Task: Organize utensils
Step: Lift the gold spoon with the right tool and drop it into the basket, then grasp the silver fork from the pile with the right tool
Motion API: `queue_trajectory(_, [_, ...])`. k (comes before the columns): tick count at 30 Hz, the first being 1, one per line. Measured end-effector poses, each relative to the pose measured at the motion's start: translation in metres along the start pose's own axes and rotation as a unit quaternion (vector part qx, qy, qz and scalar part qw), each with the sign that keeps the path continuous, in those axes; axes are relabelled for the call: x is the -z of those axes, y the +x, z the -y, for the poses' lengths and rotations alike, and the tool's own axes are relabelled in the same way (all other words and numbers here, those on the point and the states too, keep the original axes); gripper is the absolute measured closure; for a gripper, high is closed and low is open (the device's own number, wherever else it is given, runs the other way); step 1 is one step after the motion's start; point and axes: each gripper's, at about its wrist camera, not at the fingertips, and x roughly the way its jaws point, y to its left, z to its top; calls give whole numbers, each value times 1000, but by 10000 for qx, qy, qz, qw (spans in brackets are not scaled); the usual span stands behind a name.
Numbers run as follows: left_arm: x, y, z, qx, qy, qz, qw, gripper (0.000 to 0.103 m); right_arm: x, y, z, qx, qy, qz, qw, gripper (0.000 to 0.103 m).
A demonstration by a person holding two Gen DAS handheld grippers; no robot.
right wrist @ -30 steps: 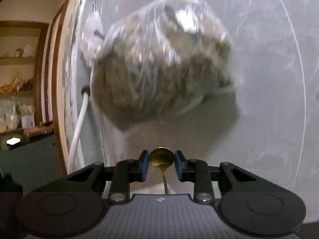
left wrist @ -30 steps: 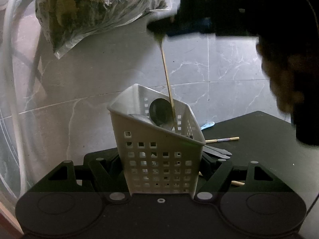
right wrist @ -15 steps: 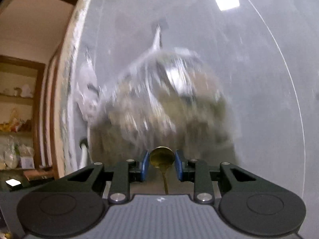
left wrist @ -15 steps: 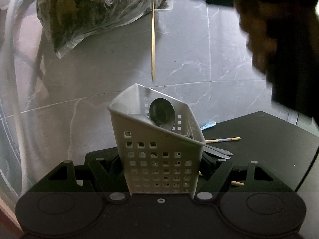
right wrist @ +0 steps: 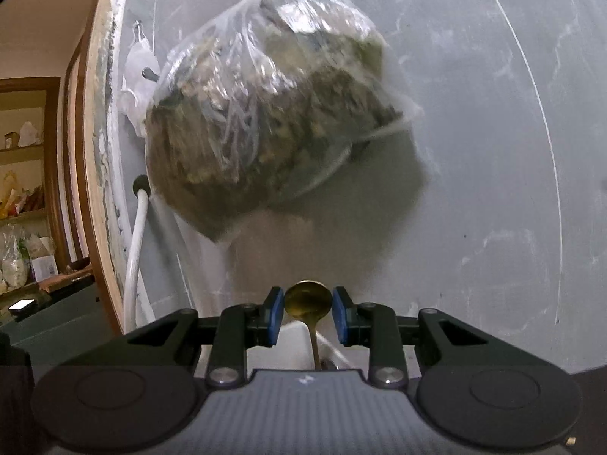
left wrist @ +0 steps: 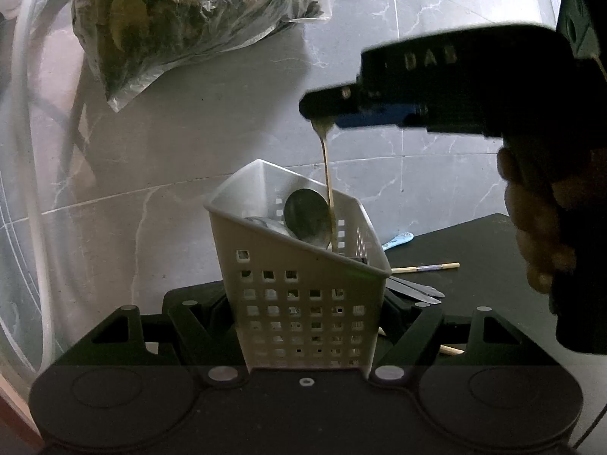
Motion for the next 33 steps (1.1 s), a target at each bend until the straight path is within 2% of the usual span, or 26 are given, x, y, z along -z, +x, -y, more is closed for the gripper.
queue_trajectory(5, [0, 1, 0, 4, 19, 3, 10000, 26, 7, 7, -2, -59, -96, -301, 9995, 70])
queue_trajectory(8, [0, 1, -1, 12, 18, -1, 10000, 26, 9, 5, 0, -136, -162, -431, 9988, 45])
queue_trajectory(10, [-1, 1, -1, 15, 15, 0, 10000, 26, 6, 1, 2, -196, -212, -498, 9983, 39])
queue_trajectory(12, [-1, 1, -1, 10, 15, 0, 10000, 26, 1, -4, 7, -205, -228, -483, 9984, 23])
queue_trajectory(15, [-1, 1, -1, -15, 14, -3, 10000, 26, -6, -17, 25, 3, -189, -465, 9987, 7])
queue_trajectory(17, [-1, 2, -1, -57, -2, -5, 10000, 26, -6, -23, 44, 293, -175, -614, 9975, 1])
queue_trajectory(21, [-2, 4, 1, -164, -25, -18, 9999, 26, 4, -19, 88, 966, -317, -1321, 9860, 0])
queue_trajectory(23, [-3, 4, 2, -221, -45, -40, 9997, 26, 10, -12, 106, 1092, -329, -1661, 9795, 0])
queue_trajectory(28, [-6, 9, 5, -428, -103, -91, 9990, 26, 25, 22, 142, 904, -67, -2145, 9725, 3])
queue_trajectory(33, [-8, 11, 8, -613, -178, -121, 9979, 26, 40, 82, 162, 855, 131, -2699, 9590, 17])
